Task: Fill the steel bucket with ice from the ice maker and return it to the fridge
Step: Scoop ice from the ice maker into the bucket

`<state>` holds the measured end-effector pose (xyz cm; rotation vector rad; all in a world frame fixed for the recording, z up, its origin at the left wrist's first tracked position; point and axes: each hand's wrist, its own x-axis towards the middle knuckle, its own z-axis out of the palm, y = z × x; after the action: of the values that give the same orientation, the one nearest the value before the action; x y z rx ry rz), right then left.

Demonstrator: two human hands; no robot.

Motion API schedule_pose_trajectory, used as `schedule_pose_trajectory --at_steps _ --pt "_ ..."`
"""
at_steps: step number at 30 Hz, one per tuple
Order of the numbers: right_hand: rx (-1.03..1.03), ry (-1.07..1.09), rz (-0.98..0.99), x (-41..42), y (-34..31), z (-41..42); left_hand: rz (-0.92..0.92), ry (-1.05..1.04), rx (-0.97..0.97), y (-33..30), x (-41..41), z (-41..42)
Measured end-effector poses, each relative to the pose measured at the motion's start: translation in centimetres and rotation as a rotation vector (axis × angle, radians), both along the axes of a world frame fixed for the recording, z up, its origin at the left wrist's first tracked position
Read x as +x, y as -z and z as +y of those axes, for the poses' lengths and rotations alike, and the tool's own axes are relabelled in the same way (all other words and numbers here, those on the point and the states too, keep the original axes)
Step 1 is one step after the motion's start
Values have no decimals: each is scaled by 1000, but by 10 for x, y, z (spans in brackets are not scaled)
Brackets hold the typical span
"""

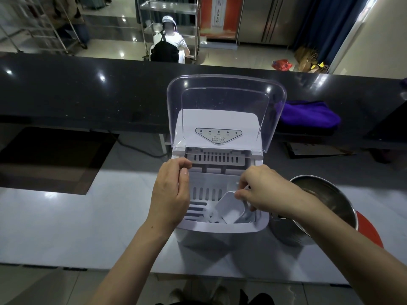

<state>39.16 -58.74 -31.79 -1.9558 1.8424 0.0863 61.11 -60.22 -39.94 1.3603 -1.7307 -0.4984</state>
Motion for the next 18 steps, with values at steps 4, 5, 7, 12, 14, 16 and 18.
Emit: schedule_pose_trajectory --at_steps 4,5,7,12,14,16,18 --pt "-10 7 -24 1 4 1 -5 6 -3 2 1 0" --pt "-12 8 -20 1 4 1 -3 8 -5 1 1 0" --pt "-29 7 8 -1 3 1 2 9 -8 1 1 -1" --pt "-47 5 19 5 8 1 31 7 -13 3 1 -2" --pt "-42 13 12 11 15 1 53 3 -9 3 2 -2" --pt "-26 35 -7 14 22 1 72 -4 -4 2 2 -2" --pt "17 58 -35 16 25 1 82 -4 0 2 3 -3"
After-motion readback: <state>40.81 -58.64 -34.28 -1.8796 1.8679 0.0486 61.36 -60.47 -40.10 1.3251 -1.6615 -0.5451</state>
